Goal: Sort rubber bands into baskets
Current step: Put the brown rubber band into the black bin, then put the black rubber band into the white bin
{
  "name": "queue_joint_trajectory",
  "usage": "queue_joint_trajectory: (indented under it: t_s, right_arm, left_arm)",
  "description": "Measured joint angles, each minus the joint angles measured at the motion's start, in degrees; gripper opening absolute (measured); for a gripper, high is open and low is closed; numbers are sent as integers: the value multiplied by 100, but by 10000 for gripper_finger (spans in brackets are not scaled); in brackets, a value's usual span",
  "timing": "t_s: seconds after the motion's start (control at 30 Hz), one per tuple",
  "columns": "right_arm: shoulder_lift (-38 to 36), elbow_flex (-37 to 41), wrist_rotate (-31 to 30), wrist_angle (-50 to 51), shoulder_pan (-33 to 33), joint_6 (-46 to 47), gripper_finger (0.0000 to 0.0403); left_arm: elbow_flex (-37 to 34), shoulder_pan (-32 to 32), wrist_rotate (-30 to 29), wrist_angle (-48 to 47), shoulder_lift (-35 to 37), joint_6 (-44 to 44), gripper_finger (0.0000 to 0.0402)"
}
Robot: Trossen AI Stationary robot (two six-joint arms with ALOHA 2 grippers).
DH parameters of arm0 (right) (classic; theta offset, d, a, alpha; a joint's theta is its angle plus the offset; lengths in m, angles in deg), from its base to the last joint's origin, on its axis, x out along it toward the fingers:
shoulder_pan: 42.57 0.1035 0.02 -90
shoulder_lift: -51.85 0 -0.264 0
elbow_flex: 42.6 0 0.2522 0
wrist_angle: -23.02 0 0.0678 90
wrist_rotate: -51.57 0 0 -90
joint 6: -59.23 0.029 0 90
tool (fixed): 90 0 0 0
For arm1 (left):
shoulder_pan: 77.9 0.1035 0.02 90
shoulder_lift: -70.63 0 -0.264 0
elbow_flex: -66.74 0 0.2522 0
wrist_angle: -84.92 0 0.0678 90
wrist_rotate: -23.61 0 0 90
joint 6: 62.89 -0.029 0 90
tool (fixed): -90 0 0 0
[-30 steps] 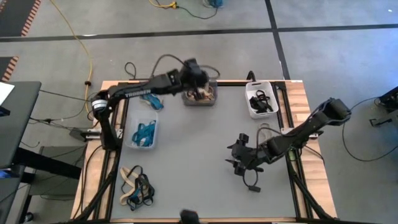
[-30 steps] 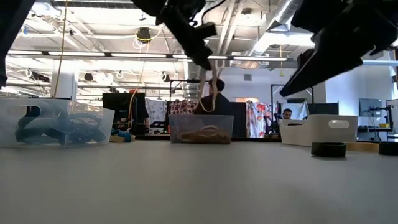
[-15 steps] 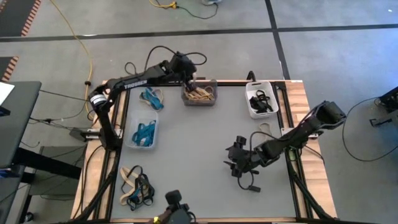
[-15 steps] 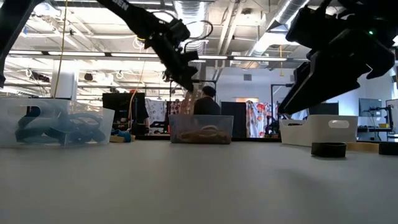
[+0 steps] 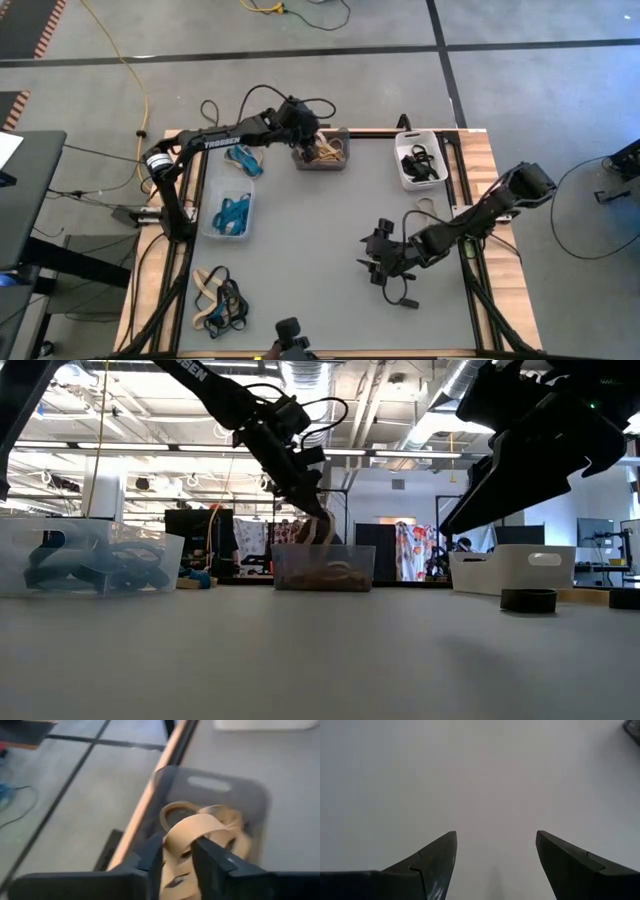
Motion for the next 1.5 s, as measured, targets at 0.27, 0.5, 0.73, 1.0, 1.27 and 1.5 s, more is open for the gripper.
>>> queue_joint_trajectory:
  t_s: [0.27,0.5,0.73,1.0,1.27,1.5]
  right_arm:
    - [0,0,-13,-33,0,-11,302]
    - [-4,0,-10,101,2,5,302]
    - [-4,0,8,507,144,24,302]
    - [-241,0,8,1434,397,646,302]
    - [-413,0,-53,2353,730,1680,302]
    - [-385,0,-55,2592,1064,2006,302]
  left_arm:
    - [0,-1,528,-199,0,391,163]
    - [0,-18,579,-176,0,713,161]
    - [0,-450,928,-113,0,549,160]
    - [0,-1456,934,-113,0,67,160]
    - [-3,-2516,934,-72,0,-116,160]
    - [-654,-3342,932,988,13,-280,160]
